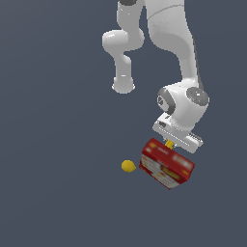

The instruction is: Pick up a designated object from a clutter of objects.

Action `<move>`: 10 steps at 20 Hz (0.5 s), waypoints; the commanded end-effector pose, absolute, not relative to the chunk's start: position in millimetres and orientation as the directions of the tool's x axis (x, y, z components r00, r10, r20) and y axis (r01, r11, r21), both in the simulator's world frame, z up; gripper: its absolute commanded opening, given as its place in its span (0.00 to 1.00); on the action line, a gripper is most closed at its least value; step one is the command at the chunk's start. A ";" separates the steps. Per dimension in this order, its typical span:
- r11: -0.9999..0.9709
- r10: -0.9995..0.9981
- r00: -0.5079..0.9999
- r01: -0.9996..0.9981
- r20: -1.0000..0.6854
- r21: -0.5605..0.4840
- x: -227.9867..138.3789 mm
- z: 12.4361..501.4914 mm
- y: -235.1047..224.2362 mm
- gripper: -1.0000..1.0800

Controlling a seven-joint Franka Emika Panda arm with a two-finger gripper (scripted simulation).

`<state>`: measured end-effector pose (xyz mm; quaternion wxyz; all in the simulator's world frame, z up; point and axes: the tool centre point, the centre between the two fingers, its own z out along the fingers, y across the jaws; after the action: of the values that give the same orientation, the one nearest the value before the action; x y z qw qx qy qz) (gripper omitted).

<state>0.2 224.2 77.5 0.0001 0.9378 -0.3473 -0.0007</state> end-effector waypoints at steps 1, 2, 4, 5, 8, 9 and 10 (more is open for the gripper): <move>-0.758 -0.652 0.758 -0.652 0.000 -0.002 2.9 96.3 217.2 0.00; -0.758 -0.652 0.758 -0.652 0.000 -0.002 3.7 104.5 213.9 0.00; -0.758 -0.652 0.758 -0.652 0.000 -0.001 5.4 122.0 206.9 0.00; -0.758 -0.652 0.758 -0.652 0.000 -0.001 6.3 131.7 203.0 0.00; -0.758 -0.652 0.758 -0.652 -0.001 -0.002 9.5 163.5 190.5 0.00; -0.758 -0.652 0.758 -0.652 -0.001 -0.002 10.6 174.9 186.0 0.00; -0.758 -0.652 0.758 -0.652 -0.001 -0.002 11.8 186.4 181.6 0.00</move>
<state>9.9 188.2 168.1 0.0000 0.9377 -0.3475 -0.0007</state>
